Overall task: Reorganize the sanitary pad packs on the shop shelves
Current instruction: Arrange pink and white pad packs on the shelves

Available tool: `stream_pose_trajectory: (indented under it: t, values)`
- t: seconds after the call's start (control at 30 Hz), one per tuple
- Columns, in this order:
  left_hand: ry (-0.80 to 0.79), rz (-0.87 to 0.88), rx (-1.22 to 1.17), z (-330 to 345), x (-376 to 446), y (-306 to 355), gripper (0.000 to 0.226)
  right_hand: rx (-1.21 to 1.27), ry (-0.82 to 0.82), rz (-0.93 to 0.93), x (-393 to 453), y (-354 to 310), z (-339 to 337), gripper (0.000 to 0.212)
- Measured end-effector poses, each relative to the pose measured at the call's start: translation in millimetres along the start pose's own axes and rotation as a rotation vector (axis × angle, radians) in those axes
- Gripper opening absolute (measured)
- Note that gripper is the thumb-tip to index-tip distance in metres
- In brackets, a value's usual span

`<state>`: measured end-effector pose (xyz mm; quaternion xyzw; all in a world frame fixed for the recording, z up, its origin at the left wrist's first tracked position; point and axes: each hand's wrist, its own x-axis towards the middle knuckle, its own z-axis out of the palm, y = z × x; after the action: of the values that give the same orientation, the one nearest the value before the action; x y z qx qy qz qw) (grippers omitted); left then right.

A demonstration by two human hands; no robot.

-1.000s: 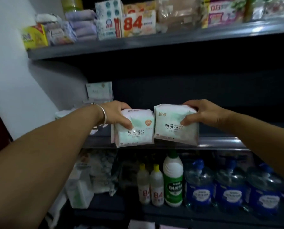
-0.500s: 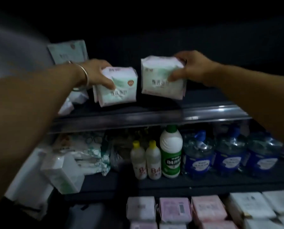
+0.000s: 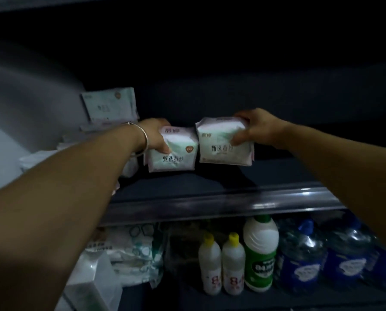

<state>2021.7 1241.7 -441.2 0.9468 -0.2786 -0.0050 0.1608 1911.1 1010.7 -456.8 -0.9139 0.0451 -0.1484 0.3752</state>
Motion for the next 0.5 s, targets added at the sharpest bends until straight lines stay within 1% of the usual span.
stream_pose_trajectory:
  t: [0.2, 0.33, 0.4, 0.43, 0.5]
  values:
    - [0.022, -0.049, 0.116, 3.8, 31.2, -8.4, 0.069, 0.014, -0.012, 0.006, 27.6, 0.8, 6.1, 0.042]
    - [0.066, -0.021, 0.133, 13.5, 46.8, -16.1, 0.071, 0.048, -0.019, 0.023, 42.1, 5.7, 12.6, 0.044]
    - [0.075, -0.019, 0.207, 22.0, 53.0, -19.6, 0.07, 0.035, -0.039, 0.021, 47.8, 10.5, 19.3, 0.044]
    - [0.069, -0.025, 0.272, 26.9, 56.1, -22.2, 0.073, 0.016, -0.054, 0.018, 50.6, 13.1, 23.0, 0.044]
    - [0.067, -0.043, 0.379, 37.9, 60.8, -28.5, 0.088, -0.022, -0.079, 0.013, 55.5, 18.5, 29.5, 0.048]
